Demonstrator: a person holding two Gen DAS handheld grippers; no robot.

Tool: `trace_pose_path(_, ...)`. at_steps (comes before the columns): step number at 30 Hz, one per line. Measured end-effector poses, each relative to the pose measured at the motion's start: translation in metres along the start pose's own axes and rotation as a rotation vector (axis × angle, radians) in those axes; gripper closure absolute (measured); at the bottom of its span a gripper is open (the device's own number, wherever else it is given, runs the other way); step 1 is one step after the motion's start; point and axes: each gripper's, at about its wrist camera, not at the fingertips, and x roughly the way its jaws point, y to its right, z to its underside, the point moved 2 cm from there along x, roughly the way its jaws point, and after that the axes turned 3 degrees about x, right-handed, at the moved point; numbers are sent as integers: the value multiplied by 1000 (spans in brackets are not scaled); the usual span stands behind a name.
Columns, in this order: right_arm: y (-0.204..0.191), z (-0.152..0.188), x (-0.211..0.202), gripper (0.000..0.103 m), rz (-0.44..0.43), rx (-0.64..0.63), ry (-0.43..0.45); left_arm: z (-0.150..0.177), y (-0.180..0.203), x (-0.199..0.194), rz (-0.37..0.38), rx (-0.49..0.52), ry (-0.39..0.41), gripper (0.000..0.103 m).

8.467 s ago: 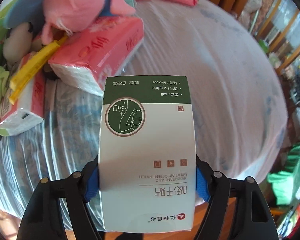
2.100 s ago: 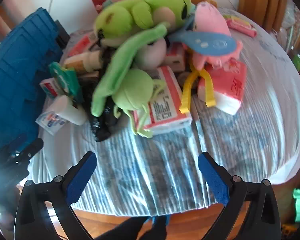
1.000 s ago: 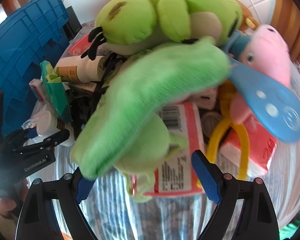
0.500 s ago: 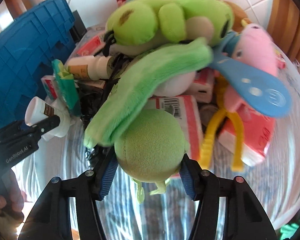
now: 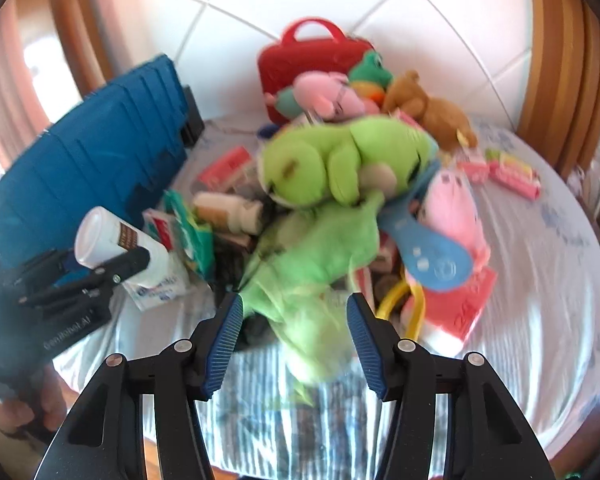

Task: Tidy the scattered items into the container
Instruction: 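Grasp the white pill bottle with the left tool while the right tool grasps the green round plush, then lift the white bottle and green plush over the blue crate with both tools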

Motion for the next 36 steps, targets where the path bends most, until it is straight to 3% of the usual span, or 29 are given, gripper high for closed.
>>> trace_pose_path(3, -4, -5, 3, 63, -18, -22, 4, 0, 2, -6, -28, -11, 9, 57)
trace_pose_path(6, -3, -4, 8, 64, -41, -37, -10, 6, 1, -7, -57, -16, -3, 57)
trace_pose_path(9, 14, 9, 20, 63, 6, -21, -46, 21, 0, 6, -75, -22, -54, 57)
trace_pose_path(11, 37, 31, 26, 59, 39, 23, -81, 34, 0, 15, -60, -29, -84, 57)
trace_pose_path(12, 51, 47, 28, 54, 55, 57, -106, 41, 2, 22, -49, -33, -100, 57)
trace_pose_path(13, 65, 62, 29, 42, 78, 89, -130, 48, 5, 29, -31, -34, -117, 57)
trace_pose_path(15, 87, 90, 33, 30, 106, 144, -197, 60, 15, 44, -11, -22, -155, 57)
trace_pose_path(17, 102, 111, 41, 30, 112, 180, -258, 69, 27, 61, 6, -7, -195, 57)
trace_pose_path(24, 97, 126, 62, 26, 90, 172, -296, 93, 71, 87, 33, 80, -270, 57)
trace_pose_path(27, 88, 134, 83, 29, 100, 126, -319, 97, 82, 89, 26, 115, -279, 57)
trace_pose_path(28, 86, 136, 90, 43, 113, 111, -330, 98, 85, 88, 20, 130, -279, 57)
trace_pose_path(31, 81, 133, 91, 45, 108, 117, -322, 95, 87, 83, 8, 151, -263, 57)
trace_pose_path(36, 56, 100, 52, 45, 78, 72, -208, 78, 74, 57, 1, 153, -192, 57)
